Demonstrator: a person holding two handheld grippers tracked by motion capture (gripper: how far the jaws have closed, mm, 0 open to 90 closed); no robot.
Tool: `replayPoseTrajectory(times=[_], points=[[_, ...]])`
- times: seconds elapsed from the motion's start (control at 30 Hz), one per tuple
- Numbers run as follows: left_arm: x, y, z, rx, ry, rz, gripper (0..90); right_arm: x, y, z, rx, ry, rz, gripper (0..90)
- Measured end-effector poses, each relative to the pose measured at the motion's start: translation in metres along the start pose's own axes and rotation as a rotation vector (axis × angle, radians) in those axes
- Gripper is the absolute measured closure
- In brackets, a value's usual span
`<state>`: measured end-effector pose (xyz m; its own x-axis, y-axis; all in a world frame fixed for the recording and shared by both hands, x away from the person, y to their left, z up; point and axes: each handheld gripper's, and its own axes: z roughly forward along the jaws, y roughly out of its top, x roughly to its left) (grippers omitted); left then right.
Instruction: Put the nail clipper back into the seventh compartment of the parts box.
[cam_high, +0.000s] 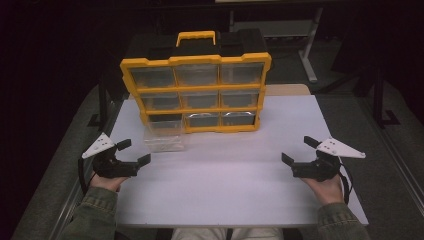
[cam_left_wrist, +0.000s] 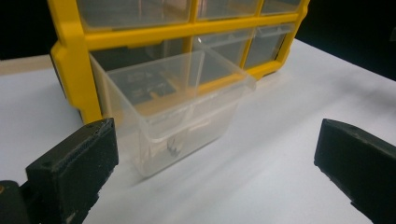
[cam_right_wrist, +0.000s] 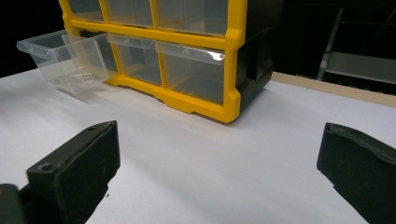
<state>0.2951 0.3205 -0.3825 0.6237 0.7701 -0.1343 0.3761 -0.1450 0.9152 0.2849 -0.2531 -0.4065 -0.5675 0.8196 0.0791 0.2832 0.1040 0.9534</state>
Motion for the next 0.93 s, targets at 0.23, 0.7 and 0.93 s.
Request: replayPoseTrajectory(times=[0.23,0.7,0.93], points=[[0.001,-0.01,-0.003,-0.019,0.006,-0.007,0.0,0.0,0.0,0.001,0.007,0.001,0.002,0.0],[0.002,-0.023,-0.009,-0.05,0.011,-0.019,0.0,0.001,0.0,0.0,0.006,0.002,0.0,0.0],[0.002,-0.03,-0.013,-0.059,0.028,-0.029,0.0,0.002,-0.001,0.0,0.006,0.002,-0.002,0.0]])
